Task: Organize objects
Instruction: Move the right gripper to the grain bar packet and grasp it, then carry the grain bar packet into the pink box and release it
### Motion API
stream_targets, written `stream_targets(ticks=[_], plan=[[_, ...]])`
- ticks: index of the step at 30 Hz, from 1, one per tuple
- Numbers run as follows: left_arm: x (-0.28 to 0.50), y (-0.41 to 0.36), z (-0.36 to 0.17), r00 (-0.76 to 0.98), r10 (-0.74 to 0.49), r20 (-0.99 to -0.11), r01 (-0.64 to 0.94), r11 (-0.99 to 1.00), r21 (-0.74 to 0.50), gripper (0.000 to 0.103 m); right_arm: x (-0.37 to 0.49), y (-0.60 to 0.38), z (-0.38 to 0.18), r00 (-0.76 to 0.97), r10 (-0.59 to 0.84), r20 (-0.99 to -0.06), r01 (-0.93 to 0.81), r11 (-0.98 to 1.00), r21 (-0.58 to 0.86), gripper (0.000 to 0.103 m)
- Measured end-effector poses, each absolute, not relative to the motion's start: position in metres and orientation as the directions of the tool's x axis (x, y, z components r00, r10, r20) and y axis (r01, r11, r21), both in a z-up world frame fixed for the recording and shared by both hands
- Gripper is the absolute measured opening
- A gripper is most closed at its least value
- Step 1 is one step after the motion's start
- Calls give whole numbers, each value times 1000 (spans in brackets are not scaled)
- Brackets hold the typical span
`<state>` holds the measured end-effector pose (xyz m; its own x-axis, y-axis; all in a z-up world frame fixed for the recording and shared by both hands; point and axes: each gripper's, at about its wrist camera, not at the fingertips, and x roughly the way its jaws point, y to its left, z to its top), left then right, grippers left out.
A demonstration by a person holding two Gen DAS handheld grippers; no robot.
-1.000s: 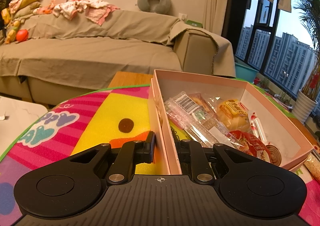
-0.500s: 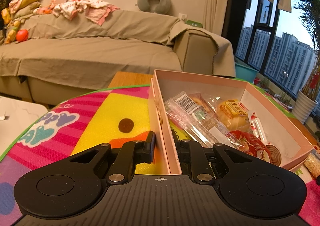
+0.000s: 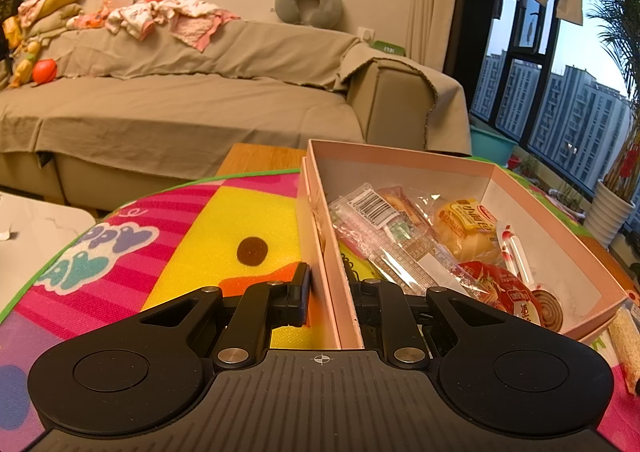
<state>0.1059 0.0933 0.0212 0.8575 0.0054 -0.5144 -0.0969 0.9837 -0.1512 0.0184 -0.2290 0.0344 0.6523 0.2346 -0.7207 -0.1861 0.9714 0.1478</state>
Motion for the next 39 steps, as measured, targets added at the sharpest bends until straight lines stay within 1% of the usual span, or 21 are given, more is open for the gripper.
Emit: stream_targets(ticks=[3,5,7,9,10,12,13,15,21,27,32,35,39], plan=[[106,93,21,858,5,-514,-97,984,-151,17,20,-222,41,688,192,-700,-185,979,86,67],[106,93,21,858,5,-514,-97,984,-151,17,30,-224,39,687,168,-707,-150,985,89,67],[106,93,21,858,5,-514,-97,984,-151,17,42,-224,34,682,144,-717,-118,989,86,64],[106,94,21,858,5,-514,-97,984,-152,17,53,-223,29,665,130,-736,-99,991,85,49],[106,93,21,858,5,-514,-97,984,-152,17,57,-221,27,654,122,-747,-97,992,78,46],[106,93,21,857,5,-515,-97,984,-151,17,57,-216,26,647,88,-757,-103,994,27,36],[106,93,21,857,6,-514,-97,984,-151,17,55,-213,27,643,77,-762,-112,994,6,34],[106,93,21,857,6,-514,-97,984,-151,17,51,-212,29,622,95,-777,-129,991,17,28],[106,93,21,858,6,-514,-97,984,-151,17,26,-206,39,573,124,-810,-178,984,25,28],[106,93,21,858,5,-514,-97,984,-152,17,0,-190,68,609,148,-779,-232,973,3,28],[106,93,21,857,5,-515,-98,983,-152,17,-3,-173,103,668,194,-718,-287,958,-8,28],[106,93,21,857,5,-515,-98,984,-152,17,6,-163,133,718,226,-658,-304,953,-5,28],[106,93,21,857,5,-515,-98,983,-153,17,27,-144,171,766,302,-567,-346,938,30,28]])
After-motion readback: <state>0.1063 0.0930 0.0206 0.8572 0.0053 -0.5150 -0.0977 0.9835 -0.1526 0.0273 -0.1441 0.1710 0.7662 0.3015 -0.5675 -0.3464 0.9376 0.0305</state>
